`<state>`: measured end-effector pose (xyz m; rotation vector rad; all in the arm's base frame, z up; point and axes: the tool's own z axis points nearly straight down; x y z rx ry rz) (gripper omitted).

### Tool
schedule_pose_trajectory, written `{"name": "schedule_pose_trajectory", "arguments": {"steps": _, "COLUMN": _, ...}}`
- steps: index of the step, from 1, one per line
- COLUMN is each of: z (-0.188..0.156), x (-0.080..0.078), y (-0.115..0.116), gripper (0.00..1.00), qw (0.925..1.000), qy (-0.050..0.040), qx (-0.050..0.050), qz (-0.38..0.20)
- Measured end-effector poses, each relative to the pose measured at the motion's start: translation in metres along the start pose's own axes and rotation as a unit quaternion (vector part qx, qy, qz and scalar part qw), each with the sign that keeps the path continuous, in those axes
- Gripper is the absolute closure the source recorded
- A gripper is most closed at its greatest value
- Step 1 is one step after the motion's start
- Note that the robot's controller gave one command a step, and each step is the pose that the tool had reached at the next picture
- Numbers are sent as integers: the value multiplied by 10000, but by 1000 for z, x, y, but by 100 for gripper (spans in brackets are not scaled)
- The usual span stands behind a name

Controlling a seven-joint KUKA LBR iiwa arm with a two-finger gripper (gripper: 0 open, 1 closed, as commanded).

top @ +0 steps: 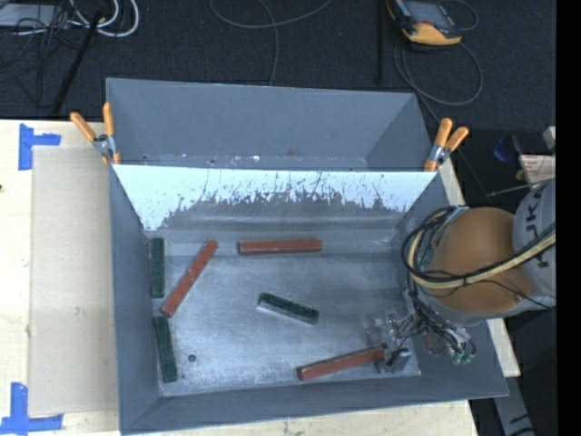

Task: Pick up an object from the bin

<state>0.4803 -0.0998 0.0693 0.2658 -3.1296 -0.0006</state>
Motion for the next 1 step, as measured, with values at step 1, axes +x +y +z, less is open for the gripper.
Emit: {"name": "schedule_pose_trajectory", "arguments": {"steps": 1, "z": -169, "x": 5, "y": 3, "gripper": 100, "qw": 10000, "qy": -42, "qx": 16, "qz": 23}}
